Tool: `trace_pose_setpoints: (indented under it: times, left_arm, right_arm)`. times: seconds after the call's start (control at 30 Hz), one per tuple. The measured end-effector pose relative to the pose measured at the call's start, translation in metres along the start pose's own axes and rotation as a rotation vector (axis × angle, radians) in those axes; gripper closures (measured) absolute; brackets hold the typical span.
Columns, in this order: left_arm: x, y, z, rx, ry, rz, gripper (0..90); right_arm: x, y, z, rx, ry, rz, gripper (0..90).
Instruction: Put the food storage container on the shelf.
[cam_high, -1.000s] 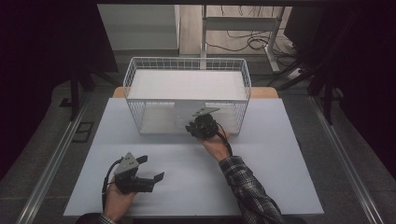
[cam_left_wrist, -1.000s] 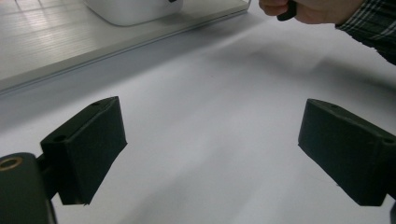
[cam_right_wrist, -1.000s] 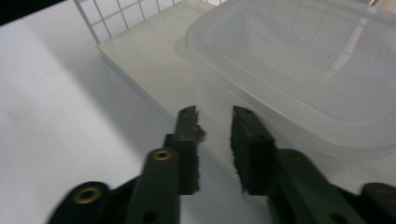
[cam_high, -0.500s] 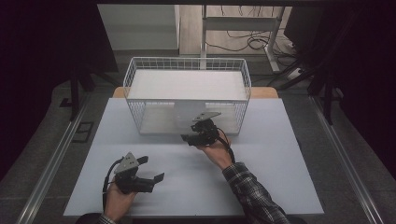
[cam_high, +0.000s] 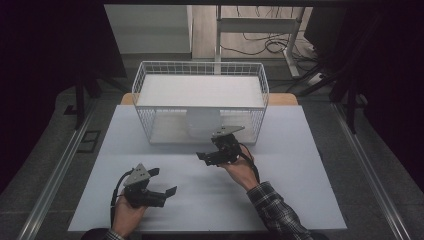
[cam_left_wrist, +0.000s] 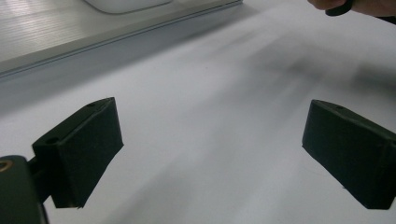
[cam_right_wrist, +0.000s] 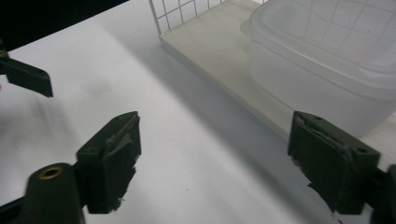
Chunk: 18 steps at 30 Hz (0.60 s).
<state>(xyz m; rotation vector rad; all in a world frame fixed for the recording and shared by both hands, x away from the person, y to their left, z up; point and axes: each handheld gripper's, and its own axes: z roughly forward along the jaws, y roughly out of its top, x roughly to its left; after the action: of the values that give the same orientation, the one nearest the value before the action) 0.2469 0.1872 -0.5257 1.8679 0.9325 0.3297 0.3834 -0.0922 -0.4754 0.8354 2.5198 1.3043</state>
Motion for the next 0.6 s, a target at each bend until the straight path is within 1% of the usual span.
trace_pose_setpoints:
  times: [0.2, 0.43, 0.6]
  left_arm:
    - [0.000, 0.000, 0.000, 0.000, -0.007, -0.003, 4.3]
    - [0.000, 0.000, 0.001, 0.005, -0.012, 0.004, 4.2]
    - [0.000, 0.000, 0.001, 0.008, -0.013, 0.002, 4.2]
  right_arm:
    - [0.002, -0.005, -0.013, -0.016, 0.000, -0.007, 9.7]
    - [0.004, -0.014, -0.026, -0.022, -0.010, -0.017, 7.5]
    - [0.007, -0.022, -0.034, -0.013, -0.012, -0.024, 7.2]
